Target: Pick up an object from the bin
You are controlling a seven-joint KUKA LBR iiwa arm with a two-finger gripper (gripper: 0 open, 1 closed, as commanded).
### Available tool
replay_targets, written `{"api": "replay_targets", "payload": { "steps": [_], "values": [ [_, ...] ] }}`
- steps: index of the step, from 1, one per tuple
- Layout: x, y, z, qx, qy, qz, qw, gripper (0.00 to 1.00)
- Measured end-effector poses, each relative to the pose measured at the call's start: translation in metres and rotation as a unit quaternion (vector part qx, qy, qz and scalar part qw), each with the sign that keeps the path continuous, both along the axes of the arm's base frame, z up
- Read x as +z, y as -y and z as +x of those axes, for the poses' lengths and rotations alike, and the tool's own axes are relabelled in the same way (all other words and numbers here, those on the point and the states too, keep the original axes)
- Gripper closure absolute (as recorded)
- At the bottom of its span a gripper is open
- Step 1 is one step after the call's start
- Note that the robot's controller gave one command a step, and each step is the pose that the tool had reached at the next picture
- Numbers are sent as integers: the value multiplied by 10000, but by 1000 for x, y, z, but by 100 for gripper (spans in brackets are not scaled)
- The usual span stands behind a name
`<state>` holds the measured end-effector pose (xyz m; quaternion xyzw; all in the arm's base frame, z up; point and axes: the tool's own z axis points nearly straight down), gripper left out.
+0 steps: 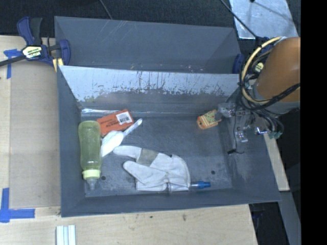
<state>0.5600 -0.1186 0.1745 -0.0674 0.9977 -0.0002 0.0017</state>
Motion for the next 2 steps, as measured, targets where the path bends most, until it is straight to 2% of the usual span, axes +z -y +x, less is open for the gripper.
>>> {"api": "replay_targets", "payload": {
  "steps": [1,2],
  "values": [
    [35,-13,-2,-698,-44,10,9975,0],
    [35,-37,4,-299,66,-10,9995,0]
  ]
}}
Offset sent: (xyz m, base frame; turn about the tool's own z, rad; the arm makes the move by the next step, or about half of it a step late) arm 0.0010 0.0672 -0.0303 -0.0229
